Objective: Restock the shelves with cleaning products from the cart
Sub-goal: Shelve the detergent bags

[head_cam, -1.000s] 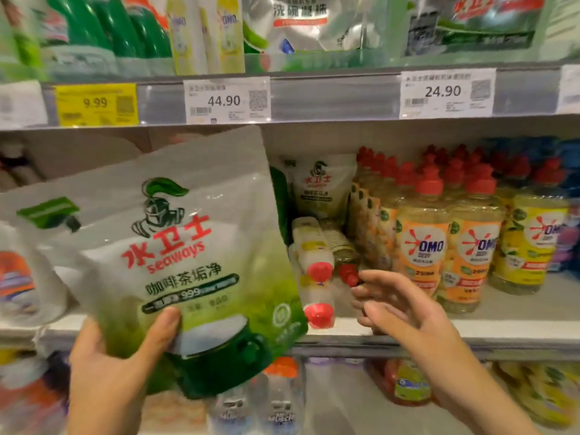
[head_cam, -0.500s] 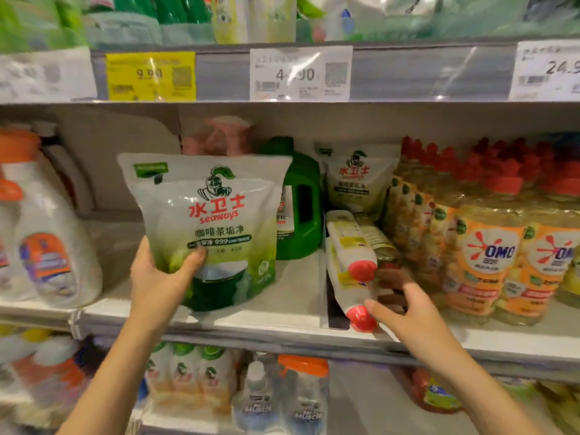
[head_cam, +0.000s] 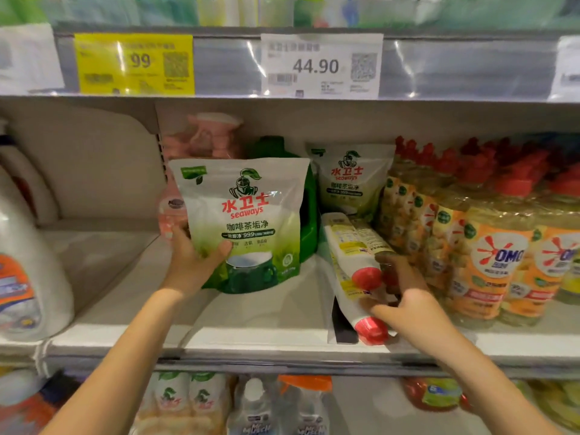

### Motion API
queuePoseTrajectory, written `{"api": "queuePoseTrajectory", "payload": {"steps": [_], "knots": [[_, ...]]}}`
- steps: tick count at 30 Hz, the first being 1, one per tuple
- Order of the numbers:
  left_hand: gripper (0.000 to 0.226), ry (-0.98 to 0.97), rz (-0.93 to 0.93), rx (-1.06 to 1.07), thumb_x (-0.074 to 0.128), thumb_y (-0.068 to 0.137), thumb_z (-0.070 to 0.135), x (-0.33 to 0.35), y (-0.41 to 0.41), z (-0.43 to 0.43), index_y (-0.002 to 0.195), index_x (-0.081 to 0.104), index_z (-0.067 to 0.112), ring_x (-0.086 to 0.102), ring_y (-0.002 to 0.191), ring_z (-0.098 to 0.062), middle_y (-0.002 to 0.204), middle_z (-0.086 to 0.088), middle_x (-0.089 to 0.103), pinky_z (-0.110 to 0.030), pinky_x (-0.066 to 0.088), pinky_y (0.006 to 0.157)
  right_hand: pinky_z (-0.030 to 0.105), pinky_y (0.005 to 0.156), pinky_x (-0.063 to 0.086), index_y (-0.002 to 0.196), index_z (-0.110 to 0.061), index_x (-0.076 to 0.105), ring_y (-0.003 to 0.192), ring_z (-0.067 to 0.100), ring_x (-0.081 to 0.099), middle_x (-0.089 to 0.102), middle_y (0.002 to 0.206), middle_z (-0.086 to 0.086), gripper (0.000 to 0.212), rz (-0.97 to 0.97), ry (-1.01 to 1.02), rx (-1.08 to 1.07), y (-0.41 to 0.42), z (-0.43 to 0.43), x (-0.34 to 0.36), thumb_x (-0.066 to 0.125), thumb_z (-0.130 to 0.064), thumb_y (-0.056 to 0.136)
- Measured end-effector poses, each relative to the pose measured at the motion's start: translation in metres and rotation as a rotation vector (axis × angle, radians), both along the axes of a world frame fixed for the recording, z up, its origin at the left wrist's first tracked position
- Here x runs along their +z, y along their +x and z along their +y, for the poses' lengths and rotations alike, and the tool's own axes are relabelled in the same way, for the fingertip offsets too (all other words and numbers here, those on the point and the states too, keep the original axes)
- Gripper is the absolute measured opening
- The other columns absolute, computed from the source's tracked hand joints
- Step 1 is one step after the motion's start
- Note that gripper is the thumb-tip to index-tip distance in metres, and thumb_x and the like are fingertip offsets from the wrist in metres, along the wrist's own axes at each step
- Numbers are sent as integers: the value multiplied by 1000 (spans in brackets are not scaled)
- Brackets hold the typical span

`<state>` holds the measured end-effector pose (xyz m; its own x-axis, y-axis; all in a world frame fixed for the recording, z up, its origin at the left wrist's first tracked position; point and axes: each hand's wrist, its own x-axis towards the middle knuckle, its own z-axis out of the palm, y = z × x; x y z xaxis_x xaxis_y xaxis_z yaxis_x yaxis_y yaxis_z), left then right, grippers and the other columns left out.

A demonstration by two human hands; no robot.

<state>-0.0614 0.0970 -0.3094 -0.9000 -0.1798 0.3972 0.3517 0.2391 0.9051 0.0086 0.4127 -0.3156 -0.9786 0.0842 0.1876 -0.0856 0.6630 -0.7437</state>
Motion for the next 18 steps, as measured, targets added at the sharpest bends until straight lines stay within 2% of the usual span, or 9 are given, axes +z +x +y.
{"api": "queuePoseTrajectory", "payload": {"steps": [2,3,5,7,9,11,13,18], "knots": [[71,69,14,281,79,73,4,4,4,10,125,33,17,50,120,-30,131,-10,45,-43,48,97,39,102,43,136,-35,38,125,26,46,37,142,4,71,14,81,-4,-8,-6,3,77,-25,77],[73,59,85,383,80,71,4,4,9,17,127,33,7,46,122,-33,132,-15,41,-47,45,100,38,104,41,136,-37,38,127,26,43,35,144,4,70,22,110,-20,-12,-9,4,76,-29,78],[64,-14,346,430,77,76,6,4,27,36,125,37,9,45,119,-32,126,-11,36,-41,43,102,35,104,40,137,-37,36,128,28,42,34,146,4,70,18,179,-55,-22,-15,3,75,-36,79],[44,-94,565,323,69,81,12,10,46,57,117,44,20,47,111,-21,119,-5,37,-26,43,96,35,102,40,142,-33,31,128,31,42,30,147,8,74,-15,271,-82,-32,-22,2,72,-42,81],[24,-247,654,168,59,83,13,18,56,78,105,52,20,49,100,-16,107,-3,48,-20,42,89,36,98,42,145,-30,28,125,34,44,28,145,11,75,-39,344,-119,-40,-26,1,67,-46,83],[16,-313,628,7,56,84,4,20,61,94,93,58,16,52,93,-11,96,-3,54,-18,41,84,36,94,44,144,-27,31,123,35,47,29,145,12,71,-6,381,-146,-47,-29,1,65,-46,85],[20,-304,573,-84,54,83,-3,20,65,106,88,61,15,54,91,-6,91,0,56,-16,42,82,35,90,44,142,-25,37,121,34,49,36,144,11,65,32,437,-160,-51,-30,2,64,-44,86],[25,-307,485,-226,54,87,-2,23,67,124,88,63,21,57,97,-6,95,4,58,-14,41,85,34,90,44,139,-28,47,119,29,54,53,137,8,63,71,443,-170,-43,-22,10,67,-46,82]]}}
